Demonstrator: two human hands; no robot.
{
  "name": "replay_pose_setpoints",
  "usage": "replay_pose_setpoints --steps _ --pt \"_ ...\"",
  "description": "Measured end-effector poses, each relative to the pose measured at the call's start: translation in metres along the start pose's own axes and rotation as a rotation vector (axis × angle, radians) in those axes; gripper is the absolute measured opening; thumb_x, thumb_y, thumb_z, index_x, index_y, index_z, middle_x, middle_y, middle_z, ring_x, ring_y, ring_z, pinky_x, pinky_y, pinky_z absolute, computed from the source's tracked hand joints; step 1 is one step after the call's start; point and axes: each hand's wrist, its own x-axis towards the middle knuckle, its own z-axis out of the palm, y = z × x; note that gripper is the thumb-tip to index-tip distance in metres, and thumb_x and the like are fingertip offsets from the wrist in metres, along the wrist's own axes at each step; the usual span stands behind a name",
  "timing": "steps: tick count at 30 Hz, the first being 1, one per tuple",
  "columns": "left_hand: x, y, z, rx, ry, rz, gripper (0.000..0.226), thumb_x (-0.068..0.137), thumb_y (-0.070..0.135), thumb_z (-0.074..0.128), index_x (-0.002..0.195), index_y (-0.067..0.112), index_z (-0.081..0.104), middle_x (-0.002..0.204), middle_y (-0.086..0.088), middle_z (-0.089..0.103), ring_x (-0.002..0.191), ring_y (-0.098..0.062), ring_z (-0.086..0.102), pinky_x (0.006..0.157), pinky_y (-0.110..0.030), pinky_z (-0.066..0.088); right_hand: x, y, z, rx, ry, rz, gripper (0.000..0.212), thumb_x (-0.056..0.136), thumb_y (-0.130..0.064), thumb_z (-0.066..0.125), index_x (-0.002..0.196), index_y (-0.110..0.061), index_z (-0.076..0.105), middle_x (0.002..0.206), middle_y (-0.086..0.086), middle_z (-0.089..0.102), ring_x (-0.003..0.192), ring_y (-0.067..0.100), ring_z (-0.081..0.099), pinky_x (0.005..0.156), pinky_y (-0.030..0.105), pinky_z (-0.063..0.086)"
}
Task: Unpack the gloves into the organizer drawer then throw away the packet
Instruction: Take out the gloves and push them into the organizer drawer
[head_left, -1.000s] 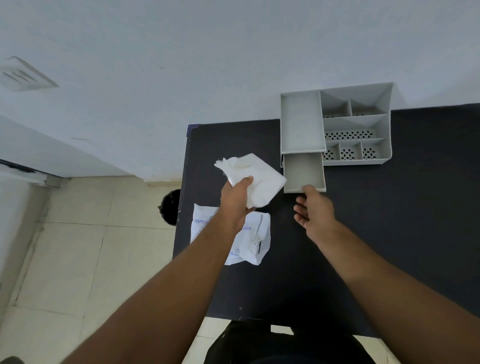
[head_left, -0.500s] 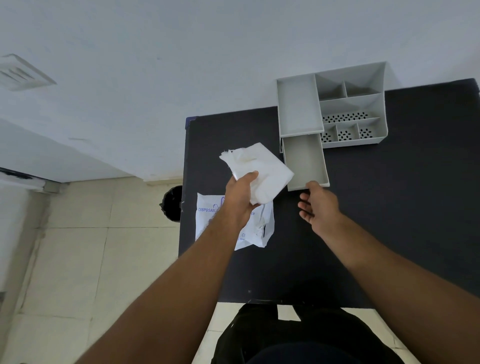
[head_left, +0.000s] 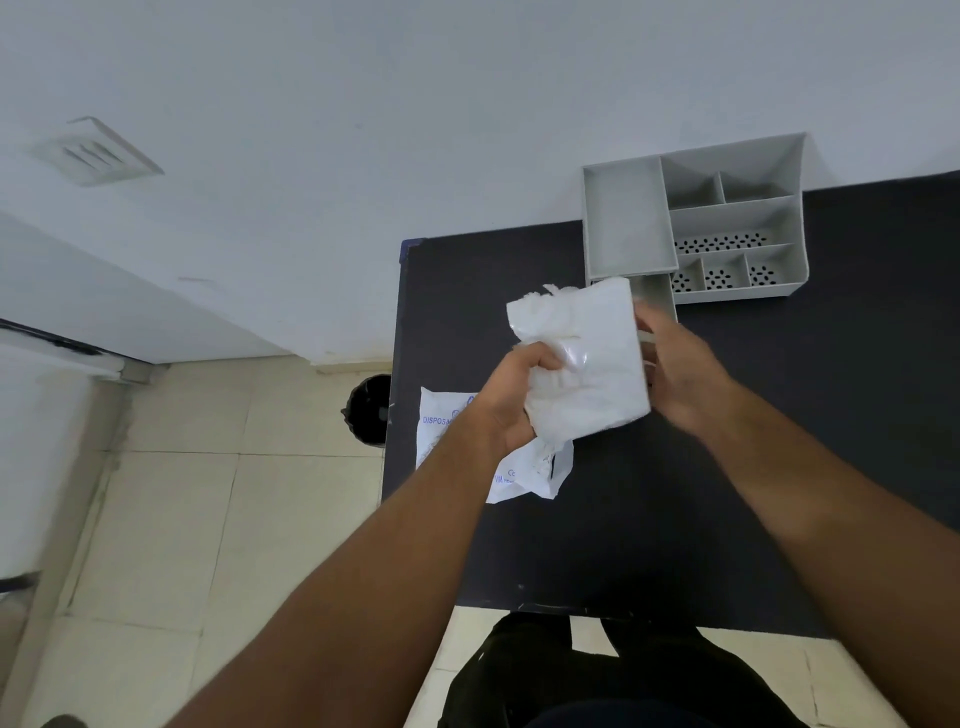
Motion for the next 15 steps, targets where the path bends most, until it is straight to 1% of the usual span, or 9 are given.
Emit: replay_pose_setpoints --steps 1,2,3,5,7,9,12,14,15 --pt "-0.001 0.001 0.003 -0.004 -0.026 0.004 0.037 0.075 0.014 0.061 0.112 0.012 0.067 0.112 -0.015 0.067 0.103 -0.036 0.066 0.097 -0.053 0.051 0.001 -0.009 -0.003 0.0 -0.054 -0.005 0.033 0.089 -0.05 0.063 0.101 -0.021 0.071 0.084 -0.004 0.074 0.079 0.018 0.068 0.077 0.039 0.054" --pt "-0.001 0.003 0.005 -0.009 -0.036 0.014 0.036 0.079 0.015 0.06 0.115 0.012 0.066 0.114 -0.016 0.068 0.104 -0.036 0.066 0.098 -0.053 0.05 0.003 -0.017 -0.006 -0.024 -0.07 -0.033 0.033 0.09 -0.049 0.062 0.102 -0.02 0.071 0.084 -0.003 0.074 0.079 0.018 0.068 0.077 0.039 0.054" --pt "0.0 0.005 0.008 -0.016 -0.031 0.03 0.037 0.083 0.015 0.058 0.119 0.014 0.064 0.118 -0.016 0.068 0.106 -0.036 0.066 0.097 -0.054 0.051 0.003 -0.023 -0.007 -0.049 -0.073 -0.062 0.033 0.091 -0.05 0.061 0.103 -0.021 0.071 0.089 -0.002 0.075 0.083 0.019 0.068 0.076 0.04 0.054" --pt "0.005 0.008 0.008 -0.022 -0.011 0.068 0.044 0.087 0.018 0.059 0.131 0.016 0.06 0.13 -0.017 0.065 0.116 -0.037 0.063 0.099 -0.057 0.051 0.004 -0.03 -0.008 -0.105 -0.08 -0.095 0.036 0.091 -0.053 0.059 0.105 -0.021 0.07 0.097 0.001 0.075 0.089 0.024 0.069 0.076 0.041 0.055" --pt "0.012 0.009 0.007 -0.026 -0.018 0.085 0.051 0.087 0.027 0.064 0.136 0.016 0.058 0.134 -0.017 0.064 0.123 -0.038 0.06 0.1 -0.059 0.05 0.003 -0.029 -0.005 -0.184 -0.091 -0.114 0.038 0.092 -0.054 0.057 0.107 -0.022 0.07 0.101 0.003 0.074 0.095 0.027 0.07 0.078 0.042 0.056" --pt "0.017 0.01 0.008 -0.038 -0.017 0.085 0.061 0.081 0.037 0.073 0.136 0.016 0.06 0.133 -0.018 0.065 0.124 -0.039 0.06 0.101 -0.059 0.05 0.0 -0.023 -0.001 -0.215 -0.098 -0.131 0.038 0.093 -0.056 0.055 0.106 -0.025 0.07 0.101 0.001 0.074 0.096 0.025 0.07 0.08 0.042 0.057" --pt "0.02 0.009 0.012 -0.026 0.017 0.098 0.078 0.07 0.049 0.084 0.136 0.015 0.061 0.131 -0.018 0.067 0.122 -0.038 0.063 0.104 -0.059 0.049 -0.002 -0.012 0.001 -0.183 -0.108 -0.183 0.046 0.088 -0.066 0.056 0.108 -0.028 0.071 0.106 -0.001 0.076 0.099 0.024 0.072 0.084 0.045 0.059" --pt "0.024 0.008 0.013 -0.016 0.03 0.15 0.073 0.073 0.047 0.085 0.135 0.015 0.063 0.131 -0.017 0.068 0.12 -0.038 0.065 0.103 -0.062 0.048 -0.003 -0.008 -0.001 -0.136 -0.1 -0.214 0.047 0.084 -0.067 0.058 0.109 -0.03 0.072 0.107 -0.001 0.076 0.098 0.02 0.074 0.082 0.045 0.06" --pt "0.025 0.007 0.014 -0.021 0.043 0.17 0.067 0.077 0.043 0.084 0.134 0.014 0.064 0.13 -0.017 0.068 0.119 -0.039 0.065 0.102 -0.062 0.049 -0.002 -0.005 -0.002 -0.147 -0.088 -0.235 0.042 0.085 -0.062 0.061 0.11 -0.03 0.071 0.108 -0.002 0.076 0.098 0.019 0.074 0.082 0.045 0.06"
